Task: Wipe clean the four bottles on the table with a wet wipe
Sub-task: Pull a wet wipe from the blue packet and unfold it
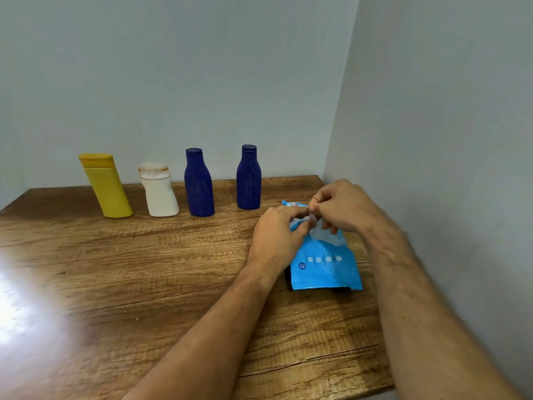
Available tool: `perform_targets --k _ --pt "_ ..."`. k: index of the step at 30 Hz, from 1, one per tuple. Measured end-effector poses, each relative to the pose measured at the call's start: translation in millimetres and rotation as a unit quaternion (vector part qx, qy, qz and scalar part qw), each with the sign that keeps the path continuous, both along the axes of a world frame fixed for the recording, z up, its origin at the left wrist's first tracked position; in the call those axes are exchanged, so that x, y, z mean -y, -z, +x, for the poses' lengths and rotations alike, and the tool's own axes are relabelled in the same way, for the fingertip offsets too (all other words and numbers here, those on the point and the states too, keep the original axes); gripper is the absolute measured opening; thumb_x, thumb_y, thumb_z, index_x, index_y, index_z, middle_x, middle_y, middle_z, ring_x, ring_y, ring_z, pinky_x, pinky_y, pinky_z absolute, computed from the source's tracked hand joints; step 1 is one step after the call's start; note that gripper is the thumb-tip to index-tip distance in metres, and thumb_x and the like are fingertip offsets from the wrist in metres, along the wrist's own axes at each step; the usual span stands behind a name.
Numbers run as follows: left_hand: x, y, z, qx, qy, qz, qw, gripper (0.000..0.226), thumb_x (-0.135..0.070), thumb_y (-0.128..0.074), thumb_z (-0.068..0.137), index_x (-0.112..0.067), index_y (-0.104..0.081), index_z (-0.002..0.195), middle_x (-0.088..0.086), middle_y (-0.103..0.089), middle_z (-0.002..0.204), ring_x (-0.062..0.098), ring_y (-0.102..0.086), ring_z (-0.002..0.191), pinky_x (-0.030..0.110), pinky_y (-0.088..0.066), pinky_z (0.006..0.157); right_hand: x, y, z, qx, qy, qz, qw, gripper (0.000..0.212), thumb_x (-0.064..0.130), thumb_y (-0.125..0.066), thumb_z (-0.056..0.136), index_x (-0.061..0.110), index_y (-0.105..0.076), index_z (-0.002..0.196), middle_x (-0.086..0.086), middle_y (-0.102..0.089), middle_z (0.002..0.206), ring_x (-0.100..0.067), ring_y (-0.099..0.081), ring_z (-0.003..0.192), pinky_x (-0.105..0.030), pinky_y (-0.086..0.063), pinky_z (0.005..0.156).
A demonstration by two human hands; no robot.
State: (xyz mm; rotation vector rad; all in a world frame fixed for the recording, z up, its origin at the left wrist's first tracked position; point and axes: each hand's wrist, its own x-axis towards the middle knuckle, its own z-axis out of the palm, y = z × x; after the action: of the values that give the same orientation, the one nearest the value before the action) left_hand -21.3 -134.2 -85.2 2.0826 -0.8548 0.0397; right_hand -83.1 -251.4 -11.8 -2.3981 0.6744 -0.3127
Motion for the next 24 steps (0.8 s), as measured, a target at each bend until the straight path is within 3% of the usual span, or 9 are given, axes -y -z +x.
perform_targets --k 3,7,9,12,15,18,21,24 --pt "1 -4 -3 -0.059 0.009 -0.028 0.998 0.031 -0.038 -0.073 0.088 -0.033 -0.070 0.118 -0.014 -0.070 0.119 -0.001 -0.058 0.112 0.034 -0.050 0.103 -1 2 -1 0.021 0.002 0.026 0.999 0.017 0.009 -0.062 0.089 0.016 -0.070 0.076 0.000 -0.071 0.066 -0.006 -0.063 0.053 -0.017 -0.046 0.044" --pt "-2 -6 -8 -0.084 0.005 -0.067 0.994 0.041 -0.042 -0.077 0.082 -0.031 -0.069 0.121 -0.016 -0.071 0.111 -0.010 -0.058 0.093 0.012 -0.046 0.086 -1 3 -2 0.057 -0.004 0.038 0.998 0.019 0.011 -0.058 0.092 0.019 -0.068 0.078 0.001 -0.070 0.073 -0.005 -0.059 0.052 -0.018 -0.043 0.045" --pt "-2 -7 -11 -0.086 0.008 -0.059 0.995 0.046 -0.048 -0.077 0.080 -0.032 -0.068 0.122 -0.018 -0.069 0.110 -0.011 -0.057 0.088 0.008 -0.043 0.077 -2 -1 -2 0.084 -0.012 0.048 0.995 0.018 0.015 -0.056 0.095 0.019 -0.067 0.081 0.001 -0.069 0.080 -0.006 -0.056 0.057 -0.018 -0.040 0.049" --pt "0 -8 -16 -0.081 -0.005 -0.060 0.995 0.055 -0.056 -0.076 0.077 -0.029 -0.067 0.124 -0.014 -0.070 0.112 -0.003 -0.063 0.093 0.019 -0.054 0.082 -2 -6 0 0.112 -0.015 0.048 0.992 0.018 0.018 -0.055 0.096 0.020 -0.067 0.083 0.002 -0.070 0.083 -0.004 -0.053 0.055 -0.015 -0.039 0.047" --pt "-1 -6 -17 -0.060 -0.036 -0.093 0.993 0.047 -0.044 -0.072 0.087 -0.029 -0.064 0.131 -0.011 -0.072 0.111 0.001 -0.065 0.101 0.029 -0.056 0.092 -4 -5 3 0.119 -0.006 0.062 0.991 0.018 0.017 -0.057 0.094 0.019 -0.066 0.080 0.001 -0.073 0.080 0.001 -0.052 0.044 -0.012 -0.037 0.038" --pt "-5 -3 -13 -0.069 -0.043 -0.138 0.987 0.035 -0.032 -0.064 0.097 -0.030 -0.065 0.132 -0.014 -0.072 0.103 -0.001 -0.066 0.093 0.024 -0.059 0.082 -5 1 3 0.133 -0.004 0.096 0.986 0.014 0.020 -0.056 0.097 0.020 -0.065 0.086 0.001 -0.074 0.081 -0.001 -0.054 0.042 -0.015 -0.040 0.040" --pt "-6 -2 -8 -0.084 -0.043 -0.169 0.981 0.026 -0.030 -0.054 0.102 -0.026 -0.072 0.120 -0.012 -0.072 0.089 0.005 -0.068 0.082 0.017 -0.055 0.066 -6 6 2 0.146 -0.005 0.123 0.982 0.010 0.020 -0.054 0.100 0.022 -0.064 0.101 0.002 -0.072 0.088 -0.010 -0.063 0.053 -0.022 -0.047 0.047" --pt "-5 2 -6 -0.116 -0.052 -0.190 0.974 0.023 -0.032 -0.053 0.102 -0.025 -0.074 0.100 -0.006 -0.073 0.085 0.013 -0.070 0.083 0.033 -0.061 0.073 -4 10 -1 0.131 -0.006 0.136 0.982 0.022 0.007 -0.059 0.095 0.020 -0.061 0.113 -0.002 -0.069 0.095 -0.015 -0.069 0.059 -0.022 -0.053 0.051"
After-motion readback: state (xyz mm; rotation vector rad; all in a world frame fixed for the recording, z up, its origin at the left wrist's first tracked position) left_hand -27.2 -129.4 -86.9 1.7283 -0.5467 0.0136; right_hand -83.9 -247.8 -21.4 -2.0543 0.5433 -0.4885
